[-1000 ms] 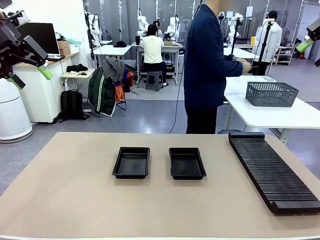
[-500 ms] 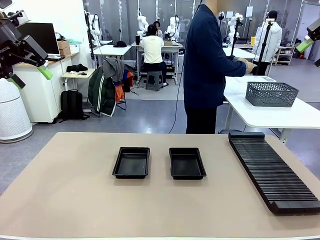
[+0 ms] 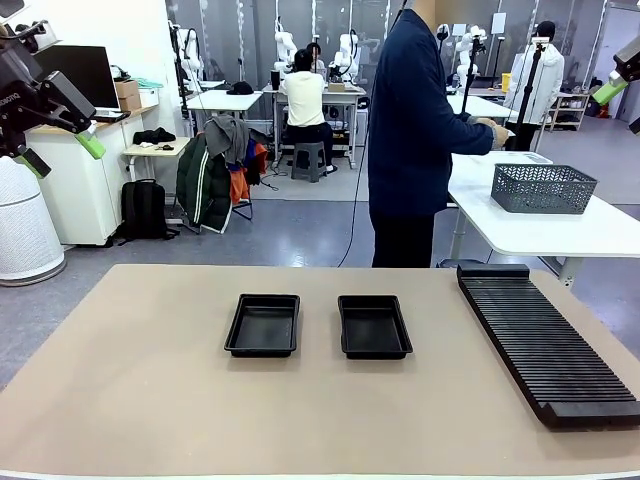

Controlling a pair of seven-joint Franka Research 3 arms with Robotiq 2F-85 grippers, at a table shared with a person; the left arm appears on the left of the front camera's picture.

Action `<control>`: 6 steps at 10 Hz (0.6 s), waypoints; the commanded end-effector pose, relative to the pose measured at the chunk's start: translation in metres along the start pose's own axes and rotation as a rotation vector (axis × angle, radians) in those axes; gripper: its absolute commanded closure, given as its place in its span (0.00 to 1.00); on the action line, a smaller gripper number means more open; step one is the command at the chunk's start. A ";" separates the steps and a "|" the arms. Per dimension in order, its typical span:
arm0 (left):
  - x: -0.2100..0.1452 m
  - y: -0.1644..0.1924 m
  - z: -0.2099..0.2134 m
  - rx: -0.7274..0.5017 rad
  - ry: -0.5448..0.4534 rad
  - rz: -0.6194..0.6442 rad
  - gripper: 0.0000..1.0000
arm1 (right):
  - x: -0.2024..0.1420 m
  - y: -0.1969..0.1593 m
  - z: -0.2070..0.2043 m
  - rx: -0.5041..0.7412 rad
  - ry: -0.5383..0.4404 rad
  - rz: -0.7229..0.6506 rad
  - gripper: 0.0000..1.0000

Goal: Inspect and transfer BCBs to ESD trays.
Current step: Pick up the Blank PCB from the PCB Rack and place it in the left ESD tray.

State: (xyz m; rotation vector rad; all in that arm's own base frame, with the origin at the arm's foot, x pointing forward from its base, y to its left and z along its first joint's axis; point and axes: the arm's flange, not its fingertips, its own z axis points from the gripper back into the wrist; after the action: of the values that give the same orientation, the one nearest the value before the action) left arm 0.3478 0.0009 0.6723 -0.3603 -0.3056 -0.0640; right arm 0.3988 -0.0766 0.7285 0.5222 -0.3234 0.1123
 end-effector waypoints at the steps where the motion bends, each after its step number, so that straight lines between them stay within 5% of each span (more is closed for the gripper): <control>1: 0.000 -0.001 0.000 0.001 0.000 -0.002 0.00 | -0.003 0.001 -0.001 0.000 0.004 0.004 0.00; 6: 0.000 -0.001 0.000 0.001 0.000 -0.002 0.00 | -0.003 0.001 -0.001 0.000 0.004 0.004 0.00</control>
State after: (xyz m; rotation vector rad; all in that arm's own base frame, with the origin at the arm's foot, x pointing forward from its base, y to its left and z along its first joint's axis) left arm 0.3478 0.0009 0.6723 -0.3603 -0.3056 -0.0640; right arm 0.3988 -0.0766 0.7286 0.5221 -0.3235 0.1122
